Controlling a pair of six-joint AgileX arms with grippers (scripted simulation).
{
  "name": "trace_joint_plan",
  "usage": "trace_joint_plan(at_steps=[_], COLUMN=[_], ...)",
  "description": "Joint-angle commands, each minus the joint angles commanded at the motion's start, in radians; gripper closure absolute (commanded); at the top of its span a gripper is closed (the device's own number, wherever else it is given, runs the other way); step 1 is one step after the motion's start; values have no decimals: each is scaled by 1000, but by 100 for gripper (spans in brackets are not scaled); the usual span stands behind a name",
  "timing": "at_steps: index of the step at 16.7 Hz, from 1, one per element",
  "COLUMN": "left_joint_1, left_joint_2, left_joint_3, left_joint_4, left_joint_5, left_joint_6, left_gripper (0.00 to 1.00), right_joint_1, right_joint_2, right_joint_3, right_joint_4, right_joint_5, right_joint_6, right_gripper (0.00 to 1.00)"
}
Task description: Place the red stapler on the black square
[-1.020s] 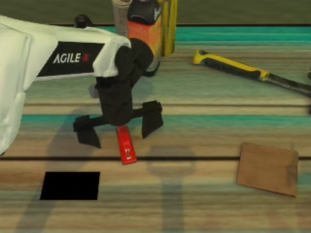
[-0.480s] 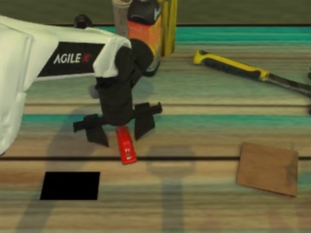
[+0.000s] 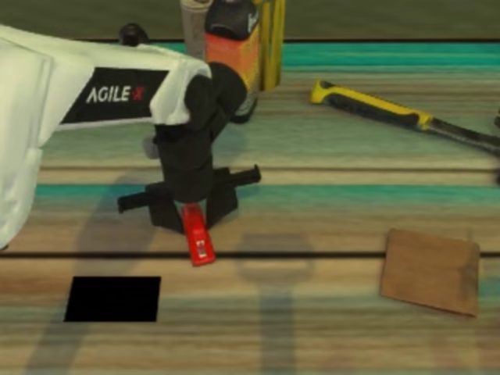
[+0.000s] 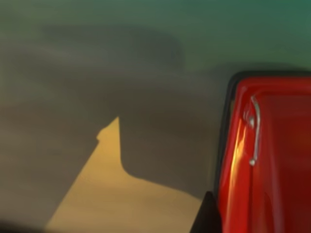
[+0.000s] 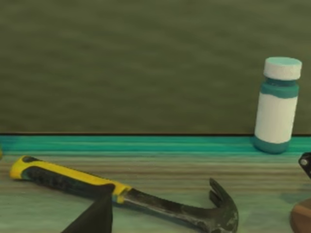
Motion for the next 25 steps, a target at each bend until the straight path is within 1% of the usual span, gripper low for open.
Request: trace_joint_plan(at_steps=[9,11,15,17,23,25], left_joint_1=[1,5,13,16,12,17], left_joint_2=[-5,-20,-69,-94,-105,-120], left_joint_3=[16,59,173,220,236,220], left_joint_4=[-17,-75,-258,-323,-343,-341], left_joint_5=[0,-1,-1,-1,-1,-1], left_joint_6=[0,-4,-6,-5,-4,-37], left_gripper=[100,100,100,100,100,100], right_joint_1=[0,0,0,0,0,0], right_joint_2=[0,0,0,0,0,0], right_joint_3=[0,0,0,0,0,0], right_joint_4=[0,0,0,0,0,0], right_joint_5=[0,0,0,0,0,0], right_joint_6=[0,0,0,0,0,0], right_gripper=[0,0,0,0,0,0])
